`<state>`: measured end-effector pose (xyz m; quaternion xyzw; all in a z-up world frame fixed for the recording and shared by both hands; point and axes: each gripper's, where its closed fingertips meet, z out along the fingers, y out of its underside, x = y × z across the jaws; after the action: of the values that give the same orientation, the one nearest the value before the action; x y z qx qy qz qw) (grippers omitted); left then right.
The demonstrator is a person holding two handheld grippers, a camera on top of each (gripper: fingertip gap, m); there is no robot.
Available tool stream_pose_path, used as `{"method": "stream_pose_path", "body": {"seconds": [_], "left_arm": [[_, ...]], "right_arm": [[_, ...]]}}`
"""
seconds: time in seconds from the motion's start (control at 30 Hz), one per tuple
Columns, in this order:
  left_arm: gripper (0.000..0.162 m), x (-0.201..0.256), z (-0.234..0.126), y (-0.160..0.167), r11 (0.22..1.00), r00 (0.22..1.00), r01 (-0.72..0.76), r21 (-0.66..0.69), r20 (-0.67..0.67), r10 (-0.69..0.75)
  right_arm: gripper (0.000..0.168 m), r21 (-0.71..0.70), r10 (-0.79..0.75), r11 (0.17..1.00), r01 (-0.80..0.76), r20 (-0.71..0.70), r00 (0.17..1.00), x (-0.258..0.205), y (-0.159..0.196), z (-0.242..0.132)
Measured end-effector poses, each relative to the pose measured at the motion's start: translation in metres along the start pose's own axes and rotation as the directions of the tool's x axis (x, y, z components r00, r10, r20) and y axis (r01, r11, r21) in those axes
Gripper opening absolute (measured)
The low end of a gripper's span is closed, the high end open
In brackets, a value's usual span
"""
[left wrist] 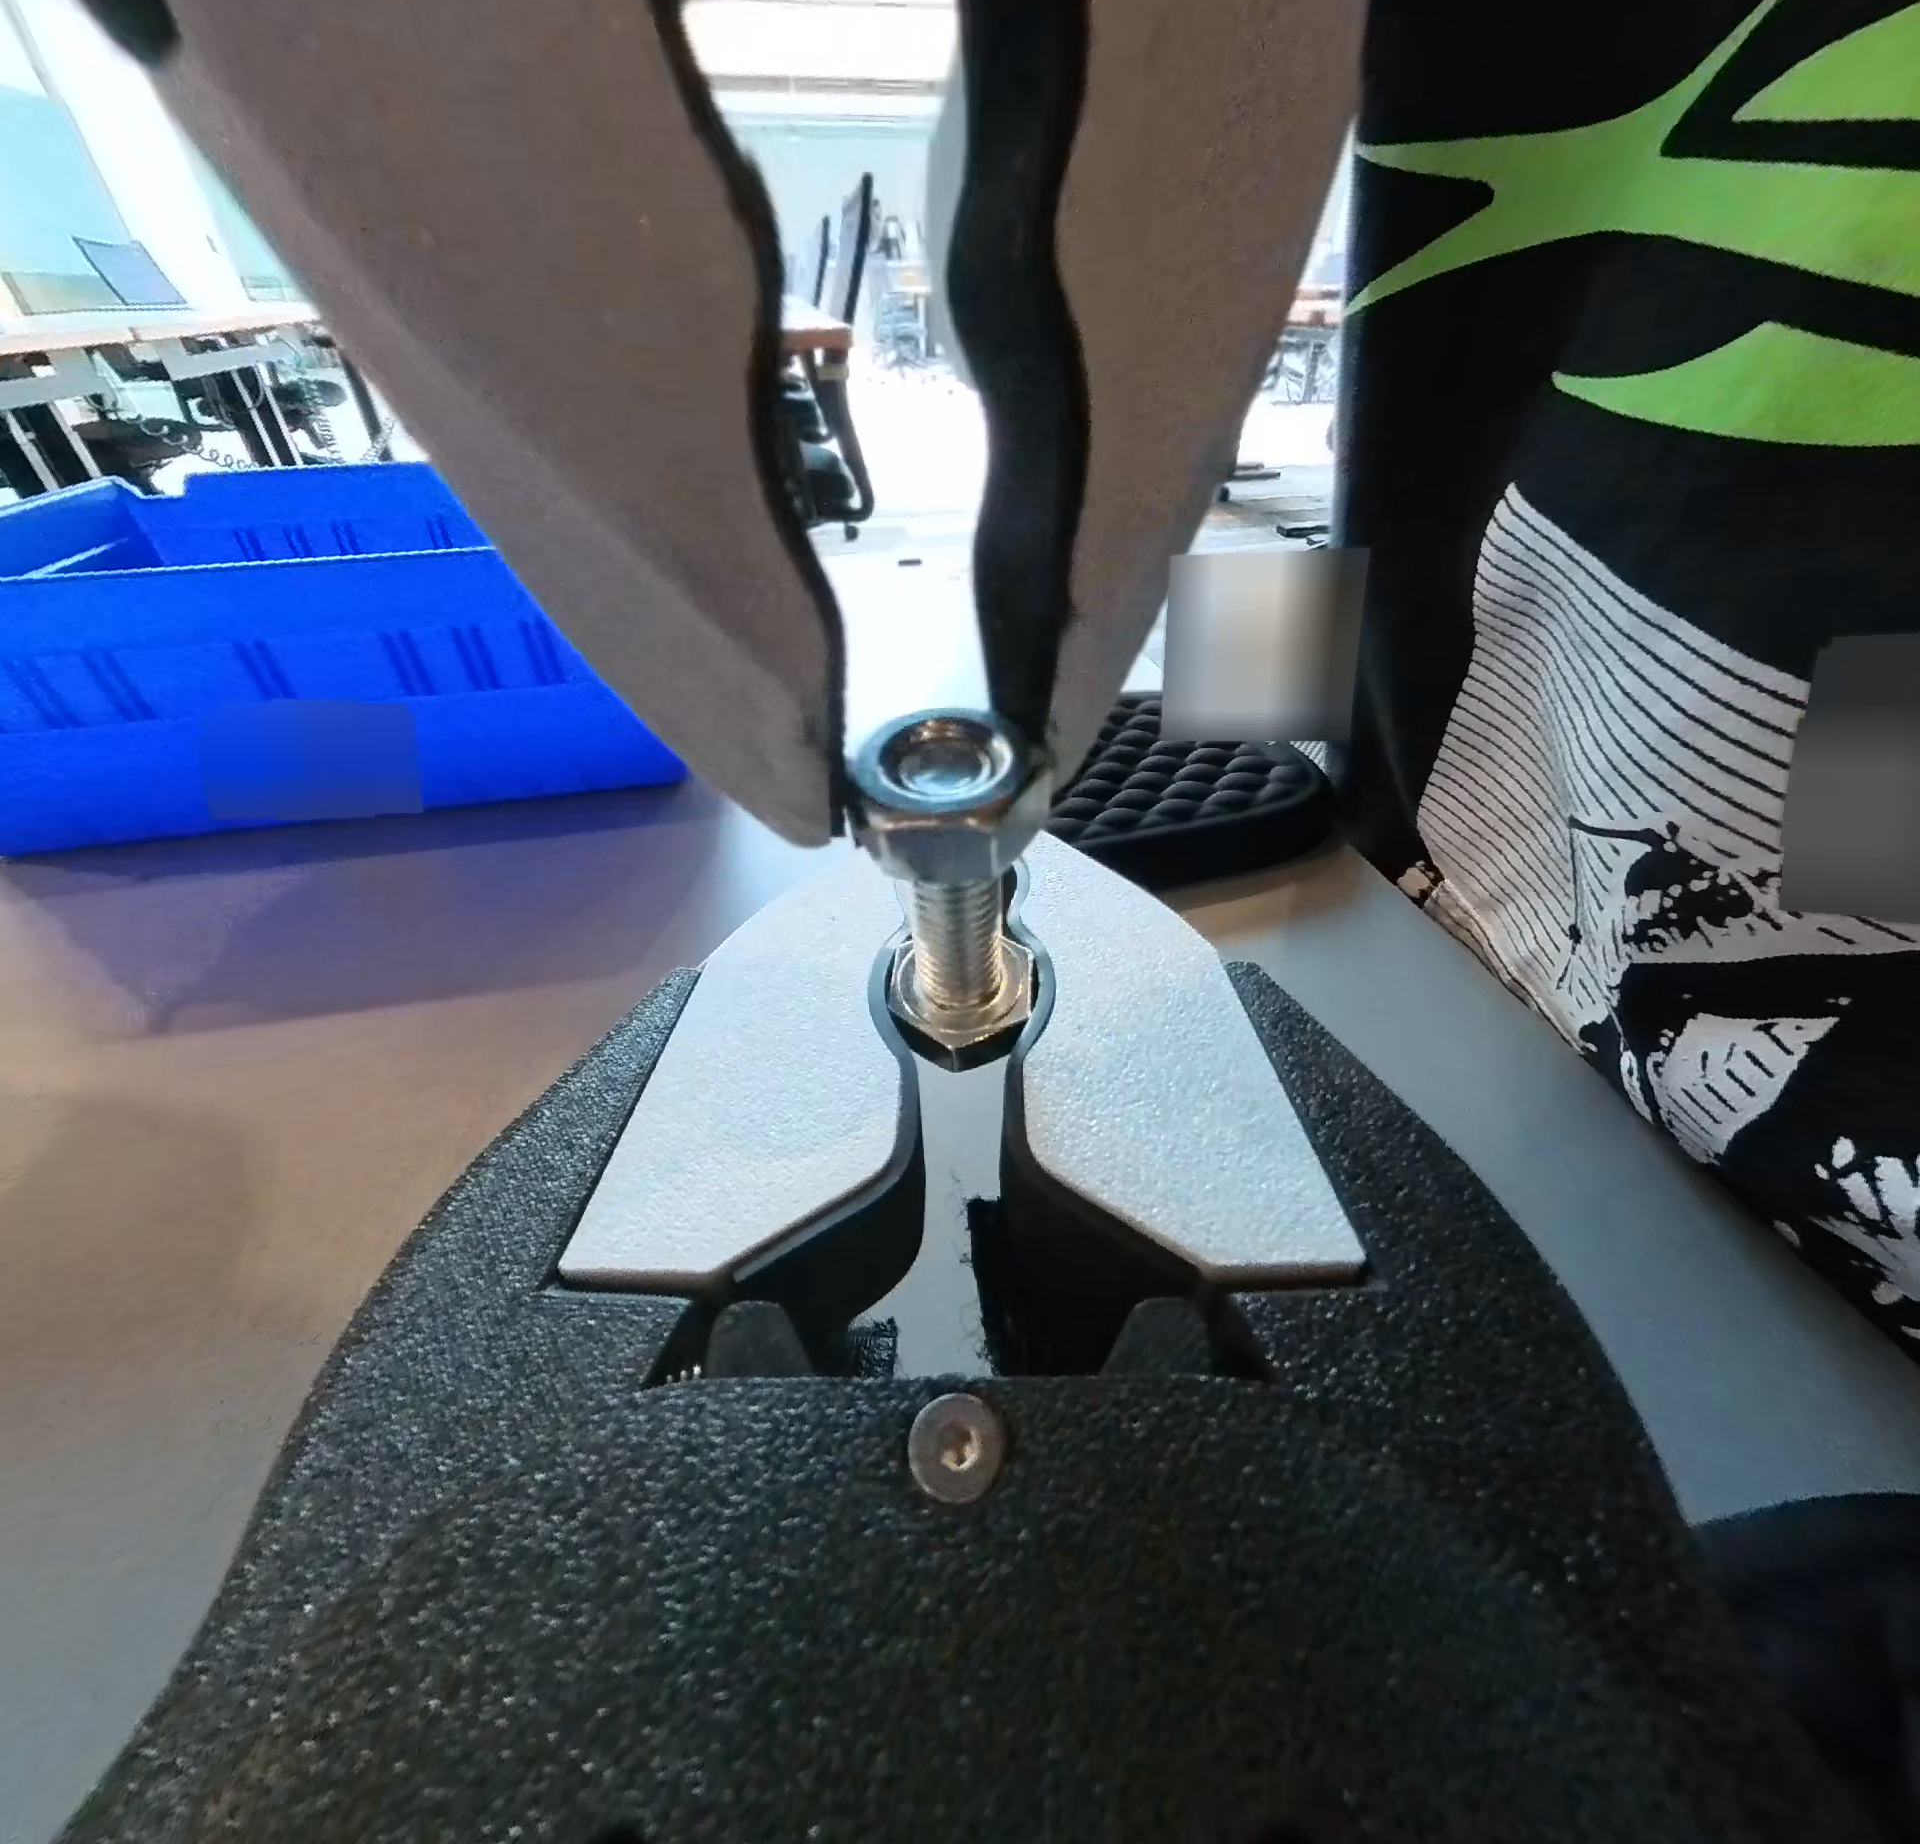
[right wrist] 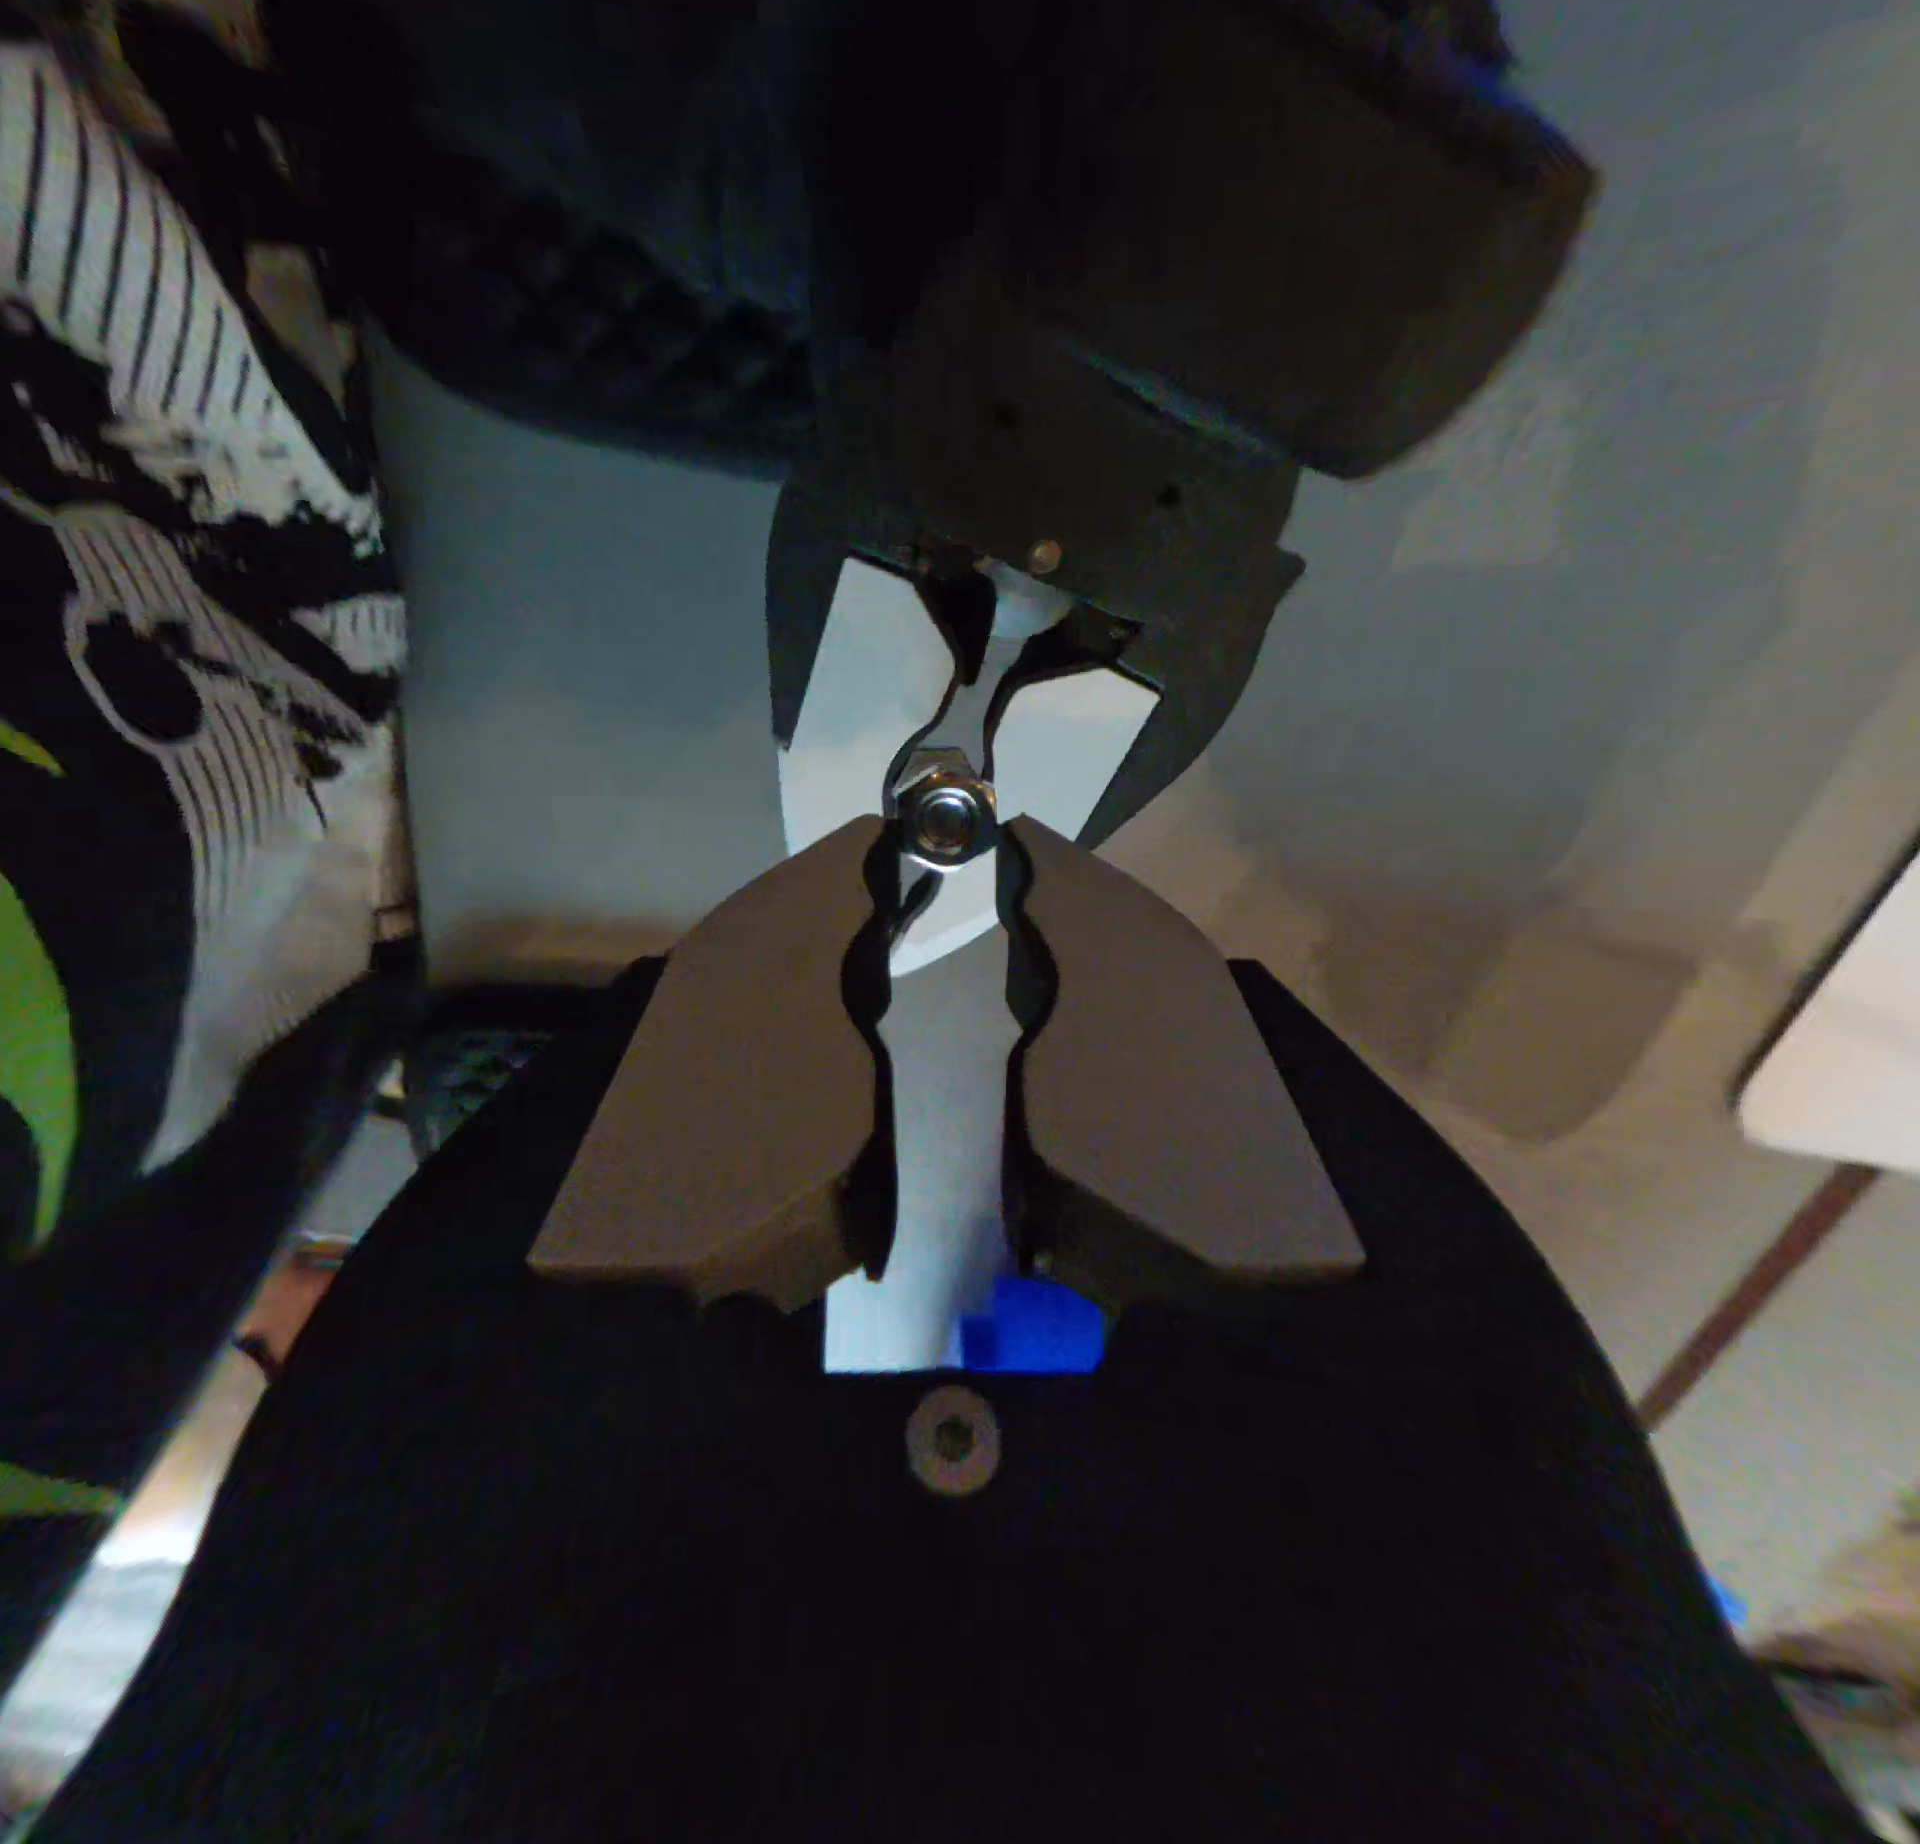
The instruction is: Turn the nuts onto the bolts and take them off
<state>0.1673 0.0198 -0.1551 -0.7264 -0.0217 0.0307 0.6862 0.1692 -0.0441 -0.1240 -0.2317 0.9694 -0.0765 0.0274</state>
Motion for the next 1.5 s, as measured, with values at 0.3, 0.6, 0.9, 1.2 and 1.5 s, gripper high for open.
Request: {"method": "stream_pose_path", "body": {"seconds": [0.3, 0.6, 0.9, 1.2, 1.5], "left_arm": [[0.010, 0.001, 0.000, -0.001, 1.000, 1.000, -0.001, 0.004, -0.005, 0.001], [0.010, 0.001, -0.001, -0.001, 1.000, 1.000, 0.000, 0.008, -0.009, 0.000], [0.010, 0.001, -0.001, -0.001, 1.000, 1.000, 0.002, 0.008, -0.008, -0.002], [0.010, 0.000, -0.001, 0.000, 1.000, 1.000, -0.001, 0.001, -0.003, 0.001], [0.010, 0.000, -0.001, 0.000, 1.000, 1.000, -0.004, 0.000, -0.003, 0.004]], "right_arm": [[0.049, 0.057, -0.316, 0.947, 0.318, -0.033, 0.948, 0.002, -0.008, -0.004], [0.039, -0.024, -0.830, 0.556, 0.831, 0.035, 0.557, 0.000, -0.006, 0.000], [0.015, -0.060, -0.808, 0.586, 0.808, 0.024, 0.588, 0.008, -0.003, 0.002], [0.014, -0.095, -0.375, 0.925, 0.368, -0.066, 0.925, 0.007, 0.002, 0.002], [0.014, 0.028, 0.067, 0.997, -0.065, -0.042, 0.997, 0.002, 0.003, 0.003]]}}
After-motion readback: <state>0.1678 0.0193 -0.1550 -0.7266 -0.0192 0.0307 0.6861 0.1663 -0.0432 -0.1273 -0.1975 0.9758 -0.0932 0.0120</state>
